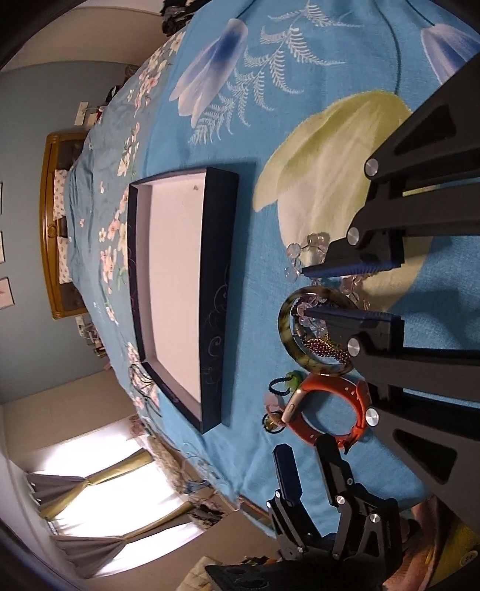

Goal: Organize jewelry
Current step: 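Grasp the orange watch band with the left tool while the right tool grasps the tortoiseshell bangle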

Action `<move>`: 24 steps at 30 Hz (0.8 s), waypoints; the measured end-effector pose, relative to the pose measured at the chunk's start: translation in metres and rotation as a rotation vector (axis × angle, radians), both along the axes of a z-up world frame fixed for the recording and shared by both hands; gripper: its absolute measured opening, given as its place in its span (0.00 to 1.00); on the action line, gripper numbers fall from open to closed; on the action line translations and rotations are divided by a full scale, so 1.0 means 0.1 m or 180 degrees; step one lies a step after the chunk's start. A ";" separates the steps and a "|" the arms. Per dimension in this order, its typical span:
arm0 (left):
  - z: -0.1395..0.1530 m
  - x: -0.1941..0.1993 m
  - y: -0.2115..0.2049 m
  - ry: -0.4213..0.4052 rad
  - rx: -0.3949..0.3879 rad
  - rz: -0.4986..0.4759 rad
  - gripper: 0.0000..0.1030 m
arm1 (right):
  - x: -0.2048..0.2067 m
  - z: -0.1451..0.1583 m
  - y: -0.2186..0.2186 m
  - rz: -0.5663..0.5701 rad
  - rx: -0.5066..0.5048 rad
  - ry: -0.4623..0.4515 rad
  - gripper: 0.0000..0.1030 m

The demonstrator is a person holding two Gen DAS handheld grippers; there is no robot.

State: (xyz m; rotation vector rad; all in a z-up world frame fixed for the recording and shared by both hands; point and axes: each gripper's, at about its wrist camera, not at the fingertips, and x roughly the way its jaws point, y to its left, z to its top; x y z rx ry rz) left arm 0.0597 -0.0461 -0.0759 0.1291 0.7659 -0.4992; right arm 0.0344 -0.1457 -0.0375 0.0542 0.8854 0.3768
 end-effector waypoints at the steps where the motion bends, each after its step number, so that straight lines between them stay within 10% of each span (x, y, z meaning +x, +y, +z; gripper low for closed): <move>1: -0.01 0.02 0.00 0.0049 -0.0011 -0.0009 0.46 | 0.01 0.00 0.02 0.0017 -0.0033 0.0015 0.15; 16: -0.07 0.25 0.04 0.0413 -0.0088 0.0011 0.09 | 0.01 0.12 -0.10 -0.0001 0.0106 -0.0121 0.05; 24: -0.06 0.27 0.03 0.0346 0.0051 0.0027 0.13 | 0.03 0.20 -0.10 0.0023 0.0181 -0.0208 0.05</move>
